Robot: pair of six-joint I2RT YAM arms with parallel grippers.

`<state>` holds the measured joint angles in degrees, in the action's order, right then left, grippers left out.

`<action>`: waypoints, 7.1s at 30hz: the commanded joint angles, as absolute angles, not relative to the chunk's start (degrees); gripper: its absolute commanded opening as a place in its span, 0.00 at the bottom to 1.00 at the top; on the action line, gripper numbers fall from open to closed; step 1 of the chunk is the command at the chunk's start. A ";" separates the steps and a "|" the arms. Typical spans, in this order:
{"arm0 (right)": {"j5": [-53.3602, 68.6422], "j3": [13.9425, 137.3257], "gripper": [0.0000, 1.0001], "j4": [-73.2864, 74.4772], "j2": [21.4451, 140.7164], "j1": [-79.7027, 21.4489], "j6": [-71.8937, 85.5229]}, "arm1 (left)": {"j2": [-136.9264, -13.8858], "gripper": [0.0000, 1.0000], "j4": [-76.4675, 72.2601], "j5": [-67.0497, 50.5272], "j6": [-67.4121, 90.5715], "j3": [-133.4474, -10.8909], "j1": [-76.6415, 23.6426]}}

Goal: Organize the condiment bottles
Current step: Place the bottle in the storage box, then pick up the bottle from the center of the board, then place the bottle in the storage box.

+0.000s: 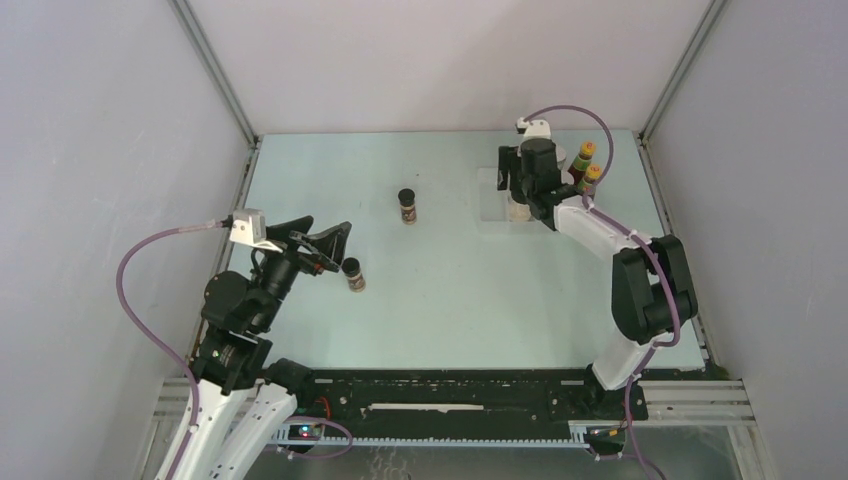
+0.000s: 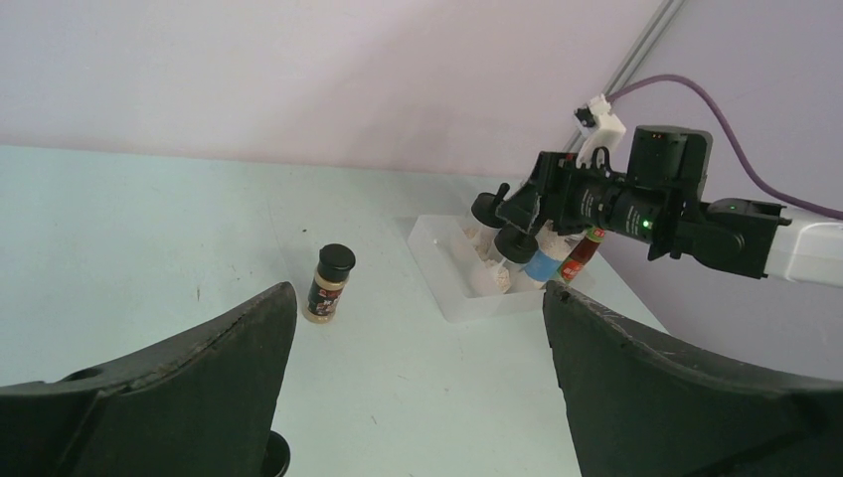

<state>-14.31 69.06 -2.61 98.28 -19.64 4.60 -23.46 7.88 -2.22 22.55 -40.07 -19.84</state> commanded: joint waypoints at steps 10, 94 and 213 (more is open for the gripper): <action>-9.13 85.68 0.80 3.56 99.39 -29.83 -3.77 | -22.65 0.98 7.79 -2.03 22.86 -38.23 -19.60; 3.05 108.28 0.81 10.28 126.51 -39.67 -3.09 | -22.24 0.99 9.64 -0.60 20.04 -36.69 -19.60; -8.70 90.21 0.00 5.54 108.61 -21.39 2.01 | -21.54 0.99 8.30 -0.18 19.95 -33.97 -19.60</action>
